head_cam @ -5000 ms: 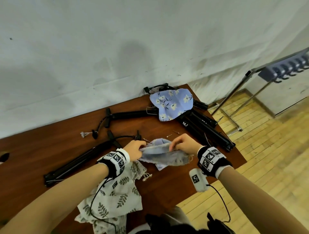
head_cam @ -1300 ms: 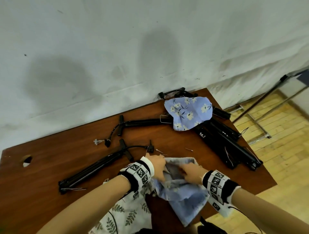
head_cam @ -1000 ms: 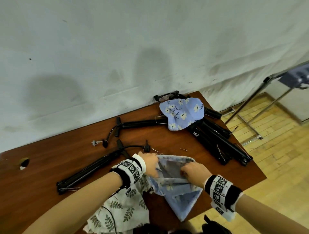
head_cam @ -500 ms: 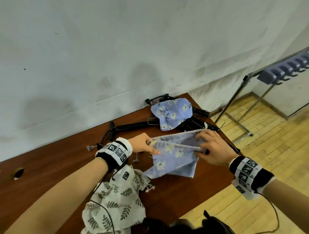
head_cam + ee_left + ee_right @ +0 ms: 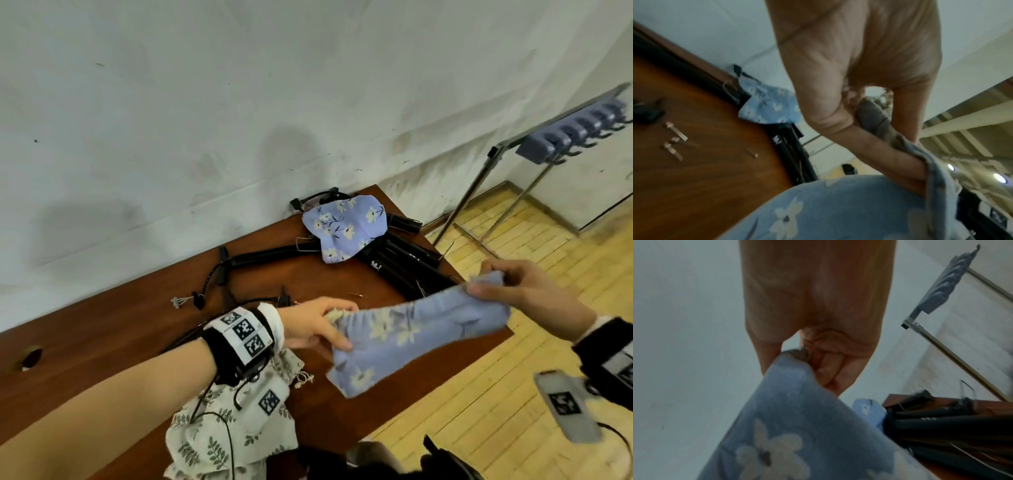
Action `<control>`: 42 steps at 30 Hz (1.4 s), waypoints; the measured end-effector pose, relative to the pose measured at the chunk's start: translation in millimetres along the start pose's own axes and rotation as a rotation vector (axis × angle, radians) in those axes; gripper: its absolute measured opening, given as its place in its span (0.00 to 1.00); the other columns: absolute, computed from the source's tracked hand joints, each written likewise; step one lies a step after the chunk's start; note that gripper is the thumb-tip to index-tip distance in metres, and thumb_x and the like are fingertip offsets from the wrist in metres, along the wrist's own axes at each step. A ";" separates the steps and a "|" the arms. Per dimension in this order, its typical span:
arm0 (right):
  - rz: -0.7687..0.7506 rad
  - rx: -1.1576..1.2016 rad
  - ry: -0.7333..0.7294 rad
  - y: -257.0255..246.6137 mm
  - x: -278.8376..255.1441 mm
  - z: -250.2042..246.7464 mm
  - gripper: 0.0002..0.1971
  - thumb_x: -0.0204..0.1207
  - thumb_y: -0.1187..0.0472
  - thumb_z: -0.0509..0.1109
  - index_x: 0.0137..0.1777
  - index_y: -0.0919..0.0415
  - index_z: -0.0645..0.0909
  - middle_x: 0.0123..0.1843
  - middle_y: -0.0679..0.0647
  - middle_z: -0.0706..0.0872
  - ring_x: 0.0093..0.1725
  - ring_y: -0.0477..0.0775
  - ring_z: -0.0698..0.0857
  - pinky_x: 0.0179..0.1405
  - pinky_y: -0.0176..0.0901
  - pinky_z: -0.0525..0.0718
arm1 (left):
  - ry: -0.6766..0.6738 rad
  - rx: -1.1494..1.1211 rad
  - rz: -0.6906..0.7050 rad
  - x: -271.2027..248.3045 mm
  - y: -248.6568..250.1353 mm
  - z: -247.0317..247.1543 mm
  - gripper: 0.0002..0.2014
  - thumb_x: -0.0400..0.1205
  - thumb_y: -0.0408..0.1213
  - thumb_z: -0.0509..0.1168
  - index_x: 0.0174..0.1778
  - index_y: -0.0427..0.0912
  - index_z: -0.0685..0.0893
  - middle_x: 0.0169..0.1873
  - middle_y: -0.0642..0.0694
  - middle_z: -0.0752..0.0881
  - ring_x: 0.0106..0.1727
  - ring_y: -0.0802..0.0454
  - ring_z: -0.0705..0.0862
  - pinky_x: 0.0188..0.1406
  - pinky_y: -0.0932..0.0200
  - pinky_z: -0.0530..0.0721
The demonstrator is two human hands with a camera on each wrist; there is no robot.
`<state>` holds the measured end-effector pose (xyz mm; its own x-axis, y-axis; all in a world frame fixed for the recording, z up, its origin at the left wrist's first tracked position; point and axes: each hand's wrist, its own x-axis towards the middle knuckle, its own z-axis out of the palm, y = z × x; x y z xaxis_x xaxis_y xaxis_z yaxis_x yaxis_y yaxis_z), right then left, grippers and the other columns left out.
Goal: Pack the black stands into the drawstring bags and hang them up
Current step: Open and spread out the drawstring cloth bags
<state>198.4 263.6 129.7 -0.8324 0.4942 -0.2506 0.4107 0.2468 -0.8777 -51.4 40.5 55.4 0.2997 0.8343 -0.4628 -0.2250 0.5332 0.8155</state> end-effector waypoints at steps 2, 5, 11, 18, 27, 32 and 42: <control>0.075 -0.051 -0.055 16.1 -9.6 1.4 0.18 0.71 0.56 0.76 0.30 0.68 0.74 0.27 0.62 0.75 0.27 0.53 0.73 0.26 0.41 0.73 | -0.050 -0.032 -0.117 11.6 -20.4 3.9 0.17 0.78 0.19 0.64 0.60 0.39 0.78 0.54 0.41 0.85 0.53 0.44 0.86 0.43 0.53 0.90; 0.216 -0.162 -0.110 43.7 -3.0 7.8 0.18 0.72 0.53 0.76 0.35 0.68 0.77 0.29 0.62 0.80 0.28 0.52 0.78 0.26 0.38 0.76 | -0.037 -0.075 -0.230 31.4 -46.6 3.1 0.19 0.80 0.20 0.64 0.64 0.41 0.78 0.55 0.43 0.85 0.53 0.47 0.87 0.45 0.52 0.90; 0.344 -0.468 -0.109 133.4 75.8 44.7 0.04 0.79 0.56 0.70 0.49 0.53 0.78 0.46 0.53 0.84 0.45 0.53 0.83 0.45 0.47 0.84 | 0.342 0.276 -0.328 69.8 -77.9 -35.6 0.27 0.82 0.32 0.66 0.76 0.43 0.65 0.59 0.40 0.82 0.51 0.49 0.82 0.51 0.55 0.85; 0.368 -0.739 -0.022 163.2 156.7 107.4 0.15 0.85 0.67 0.56 0.69 0.58 0.71 0.64 0.64 0.78 0.55 0.62 0.81 0.52 0.51 0.80 | 0.656 0.686 -0.424 21.1 -106.6 -131.3 0.10 0.81 0.35 0.63 0.54 0.48 0.85 0.55 0.46 0.86 0.55 0.47 0.85 0.53 0.60 0.84; 0.263 -0.823 -0.071 154.6 218.6 196.9 0.24 0.83 0.60 0.64 0.77 0.60 0.65 0.71 0.64 0.68 0.68 0.68 0.72 0.63 0.60 0.77 | 0.567 0.755 -0.609 -35.6 -160.5 -151.1 0.33 0.76 0.53 0.71 0.75 0.48 0.71 0.72 0.45 0.75 0.71 0.45 0.76 0.68 0.52 0.76; 0.303 -0.793 0.002 169.9 231.9 210.3 0.13 0.84 0.59 0.62 0.63 0.65 0.71 0.62 0.67 0.71 0.58 0.72 0.76 0.51 0.60 0.76 | 0.568 0.720 -0.561 -33.2 -168.1 -147.4 0.31 0.76 0.54 0.71 0.73 0.48 0.75 0.70 0.47 0.78 0.71 0.46 0.76 0.69 0.52 0.75; 0.146 -0.679 -0.119 149.3 230.3 219.6 0.05 0.84 0.65 0.57 0.53 0.66 0.73 0.50 0.65 0.82 0.52 0.67 0.80 0.49 0.56 0.78 | 0.642 0.573 -0.372 -43.7 -156.9 -160.9 0.08 0.76 0.45 0.73 0.48 0.48 0.89 0.42 0.57 0.85 0.48 0.59 0.83 0.57 0.59 0.82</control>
<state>-13.6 231.2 -148.8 -0.7701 0.4773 -0.4233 0.6307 0.6694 -0.3926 -178.4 -57.0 -108.3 -0.3465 0.6325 -0.6927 0.3245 0.7737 0.5442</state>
